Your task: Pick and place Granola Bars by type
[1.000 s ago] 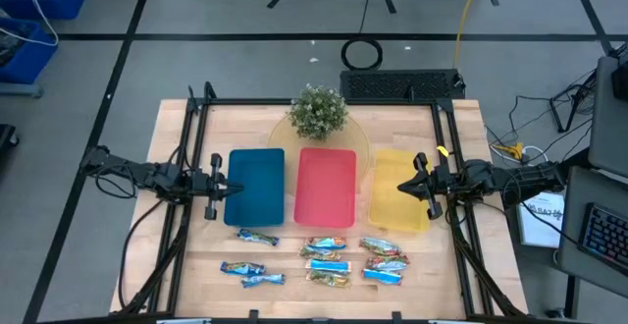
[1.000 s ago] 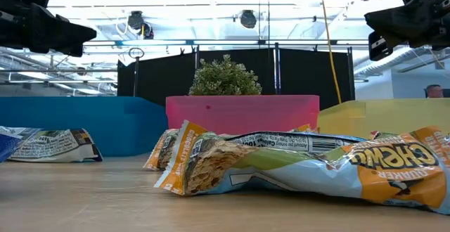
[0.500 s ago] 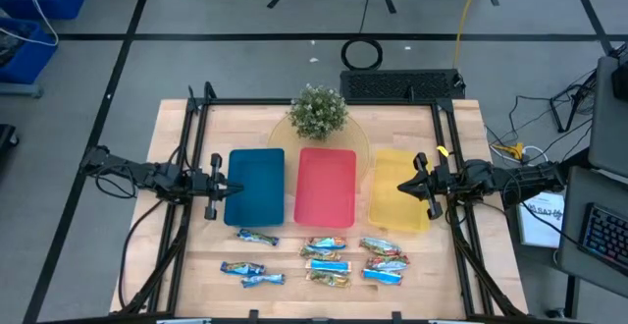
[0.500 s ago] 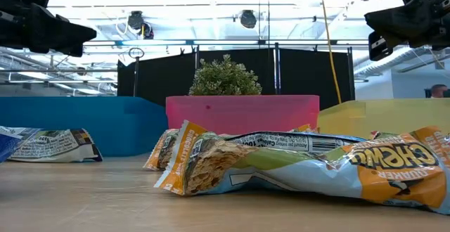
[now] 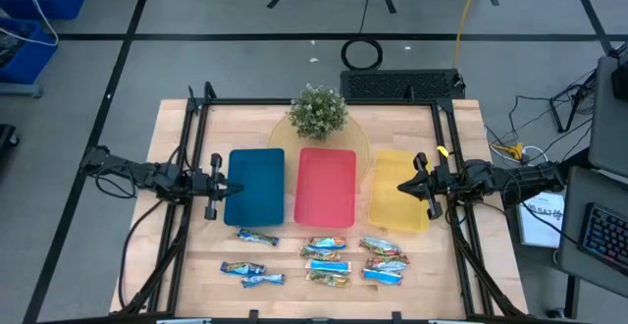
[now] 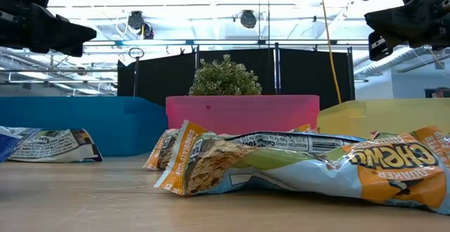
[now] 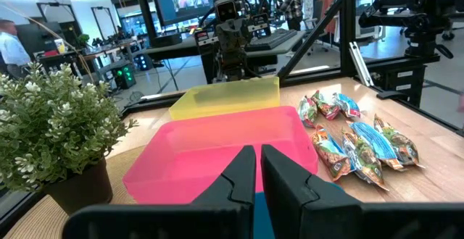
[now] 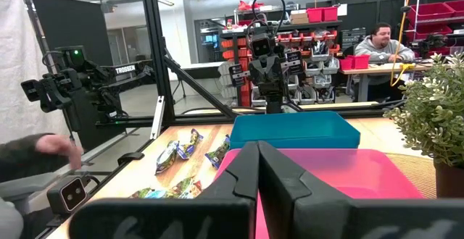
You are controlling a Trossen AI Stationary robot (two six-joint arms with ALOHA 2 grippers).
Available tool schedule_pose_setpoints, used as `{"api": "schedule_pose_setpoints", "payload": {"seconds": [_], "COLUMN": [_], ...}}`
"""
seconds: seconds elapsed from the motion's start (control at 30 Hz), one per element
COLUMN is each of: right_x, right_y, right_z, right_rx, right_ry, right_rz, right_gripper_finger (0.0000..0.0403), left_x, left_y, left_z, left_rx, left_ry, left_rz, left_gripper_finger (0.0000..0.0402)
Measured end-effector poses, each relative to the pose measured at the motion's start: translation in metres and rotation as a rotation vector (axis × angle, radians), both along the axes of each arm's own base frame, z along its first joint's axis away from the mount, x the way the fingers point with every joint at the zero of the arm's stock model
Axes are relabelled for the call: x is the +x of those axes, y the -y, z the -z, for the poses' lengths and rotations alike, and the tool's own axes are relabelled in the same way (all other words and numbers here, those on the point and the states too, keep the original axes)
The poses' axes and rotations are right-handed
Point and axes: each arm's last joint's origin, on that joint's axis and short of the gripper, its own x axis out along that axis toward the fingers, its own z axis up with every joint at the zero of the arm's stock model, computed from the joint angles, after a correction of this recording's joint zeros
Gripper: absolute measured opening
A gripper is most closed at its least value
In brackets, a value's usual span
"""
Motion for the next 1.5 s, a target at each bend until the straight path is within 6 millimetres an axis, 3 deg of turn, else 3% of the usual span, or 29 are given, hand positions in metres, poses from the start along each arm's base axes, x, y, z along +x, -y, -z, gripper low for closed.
{"api": "schedule_pose_setpoints", "payload": {"seconds": [0.87,1.2,1.5], "right_x": [-0.001,-0.001,-0.002], "right_y": [0.000,0.000,0.001], "right_z": [-0.004,-0.006,-0.011], "right_rx": [-0.020,-0.018,-0.006], "right_ry": [0.049,0.063,0.112], "right_rz": [0.003,0.006,0.036], "right_gripper_finger": [0.0000,0.0000,0.0000], "left_x": [0.000,0.000,0.000], "left_y": [0.000,0.001,0.002], "left_z": [0.000,0.001,-0.004], "left_rx": [-0.011,-0.222,-0.300], "left_ry": [-0.001,-0.024,0.015], "left_rz": [0.000,0.027,0.052], "left_gripper_finger": [0.0033,0.0033,0.0033]}}
